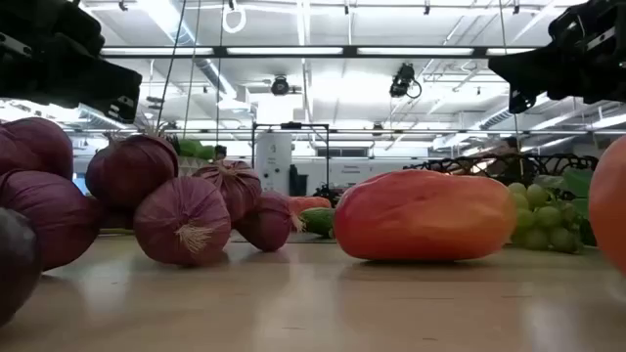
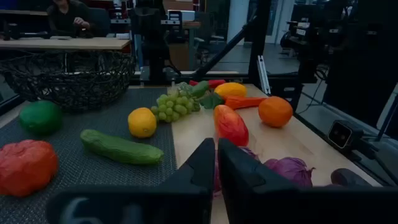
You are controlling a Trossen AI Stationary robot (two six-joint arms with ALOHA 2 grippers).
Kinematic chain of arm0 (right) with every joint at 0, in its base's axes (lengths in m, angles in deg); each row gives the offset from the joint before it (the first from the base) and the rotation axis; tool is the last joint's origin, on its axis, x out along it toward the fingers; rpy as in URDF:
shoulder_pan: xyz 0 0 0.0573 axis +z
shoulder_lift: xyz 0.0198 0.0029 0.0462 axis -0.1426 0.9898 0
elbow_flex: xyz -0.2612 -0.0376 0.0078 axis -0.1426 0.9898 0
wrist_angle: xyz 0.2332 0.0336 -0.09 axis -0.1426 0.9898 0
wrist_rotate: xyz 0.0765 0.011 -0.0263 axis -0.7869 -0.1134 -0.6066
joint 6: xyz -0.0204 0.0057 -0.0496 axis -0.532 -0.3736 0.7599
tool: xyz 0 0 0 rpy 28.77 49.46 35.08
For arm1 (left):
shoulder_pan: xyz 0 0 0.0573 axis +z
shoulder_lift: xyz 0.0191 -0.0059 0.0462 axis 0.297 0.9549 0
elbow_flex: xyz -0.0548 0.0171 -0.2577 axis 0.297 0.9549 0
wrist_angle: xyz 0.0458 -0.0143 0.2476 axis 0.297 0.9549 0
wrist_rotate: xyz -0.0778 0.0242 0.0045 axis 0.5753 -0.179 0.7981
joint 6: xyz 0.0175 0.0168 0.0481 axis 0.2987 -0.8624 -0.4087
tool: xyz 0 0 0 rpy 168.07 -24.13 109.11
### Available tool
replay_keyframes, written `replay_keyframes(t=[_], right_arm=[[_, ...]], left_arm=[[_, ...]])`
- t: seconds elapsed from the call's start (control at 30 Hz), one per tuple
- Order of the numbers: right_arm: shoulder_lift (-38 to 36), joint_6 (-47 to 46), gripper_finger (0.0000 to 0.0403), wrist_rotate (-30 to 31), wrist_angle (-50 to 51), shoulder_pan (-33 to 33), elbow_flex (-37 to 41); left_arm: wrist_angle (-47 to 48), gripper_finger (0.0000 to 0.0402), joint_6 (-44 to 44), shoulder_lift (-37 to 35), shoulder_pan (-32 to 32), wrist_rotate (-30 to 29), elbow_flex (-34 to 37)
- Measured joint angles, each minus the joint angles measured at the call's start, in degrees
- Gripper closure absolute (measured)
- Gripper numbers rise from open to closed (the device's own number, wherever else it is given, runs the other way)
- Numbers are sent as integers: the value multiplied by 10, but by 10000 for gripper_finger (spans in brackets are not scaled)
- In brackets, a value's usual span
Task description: Build produce basket
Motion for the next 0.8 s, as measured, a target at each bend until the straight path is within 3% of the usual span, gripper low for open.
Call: replay_keyframes(t=[0.8], right_arm=[[0,0,389,0,0,0,0]], left_arm=[[0,376,0,0,0,0,0]])
